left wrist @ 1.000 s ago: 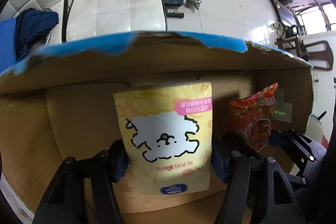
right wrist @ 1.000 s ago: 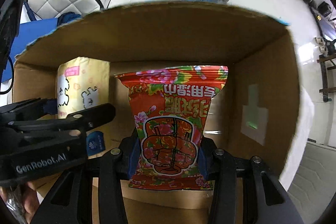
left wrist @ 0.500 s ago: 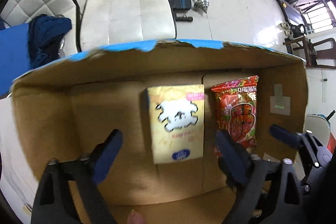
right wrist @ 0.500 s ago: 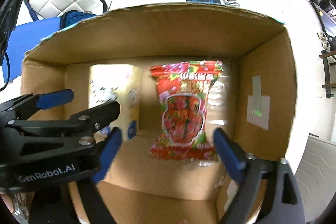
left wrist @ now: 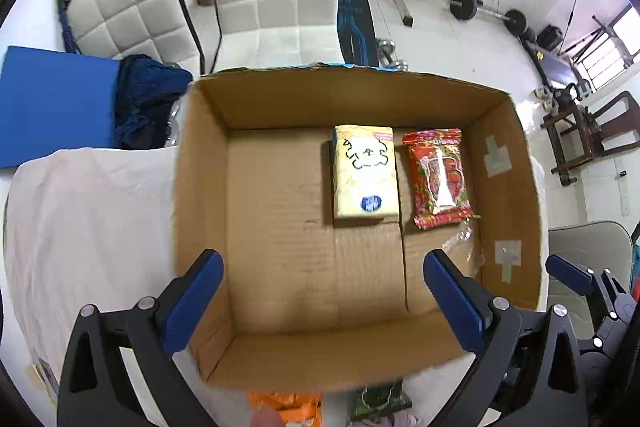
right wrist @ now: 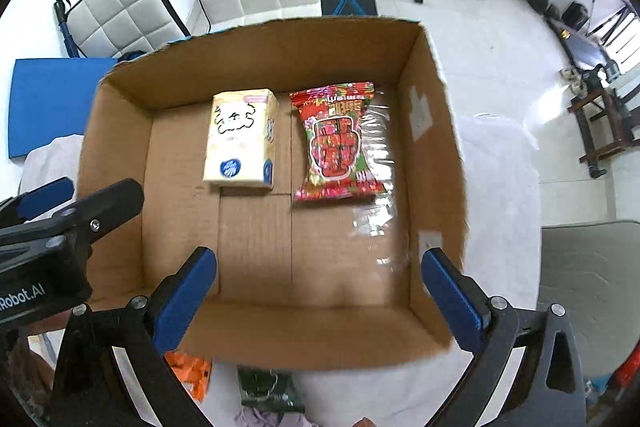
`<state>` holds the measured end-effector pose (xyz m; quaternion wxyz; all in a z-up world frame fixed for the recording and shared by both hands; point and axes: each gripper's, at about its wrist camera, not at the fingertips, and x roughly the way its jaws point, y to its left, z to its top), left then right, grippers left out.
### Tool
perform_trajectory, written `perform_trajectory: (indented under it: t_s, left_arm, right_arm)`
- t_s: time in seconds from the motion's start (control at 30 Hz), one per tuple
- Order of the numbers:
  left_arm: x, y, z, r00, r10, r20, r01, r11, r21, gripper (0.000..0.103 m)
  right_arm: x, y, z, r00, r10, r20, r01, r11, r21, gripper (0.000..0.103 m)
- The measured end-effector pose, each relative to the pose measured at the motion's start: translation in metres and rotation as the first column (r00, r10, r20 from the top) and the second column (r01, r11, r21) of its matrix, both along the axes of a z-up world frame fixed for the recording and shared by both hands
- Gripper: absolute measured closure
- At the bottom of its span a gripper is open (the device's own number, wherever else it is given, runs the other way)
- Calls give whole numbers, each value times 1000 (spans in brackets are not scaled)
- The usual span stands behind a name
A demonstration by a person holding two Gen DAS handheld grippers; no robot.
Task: Organize soft objects
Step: 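Lift both tools out of the box, then grasp the orange snack bag with left tool while right tool grasps green bag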
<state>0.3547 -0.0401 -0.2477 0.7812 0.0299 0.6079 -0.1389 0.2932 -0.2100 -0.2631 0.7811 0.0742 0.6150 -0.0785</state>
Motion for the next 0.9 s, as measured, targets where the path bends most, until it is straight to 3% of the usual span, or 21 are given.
perform_trajectory:
  t_s: [0.4, 0.57, 0.67, 0.77, 0.9]
  left_arm:
    - [-79, 19, 67, 992, 11, 126, -11, 1000, 4, 0]
    - [-98, 25, 83, 993, 36, 108, -33, 999, -37, 0]
    - [-112, 35, 84, 994, 58, 88, -53, 997, -54, 0]
    - [-127, 49, 65, 994, 97, 46, -96, 995, -26, 0]
    - [-147, 72, 5, 987, 150, -59, -145, 986, 85, 0]
  right_arm:
    - [-72, 18, 70, 994, -22, 110, 24, 1000, -19, 0]
    - [-96, 19, 87, 993, -21, 120, 17, 999, 37, 0]
    - [-108, 20, 74, 997, -23, 75, 15, 995, 97, 0]
    - [-127, 25, 36, 999, -8, -34, 14, 986, 165, 0]
    - [-138, 34, -30, 986, 8, -167, 28, 977, 211, 0]
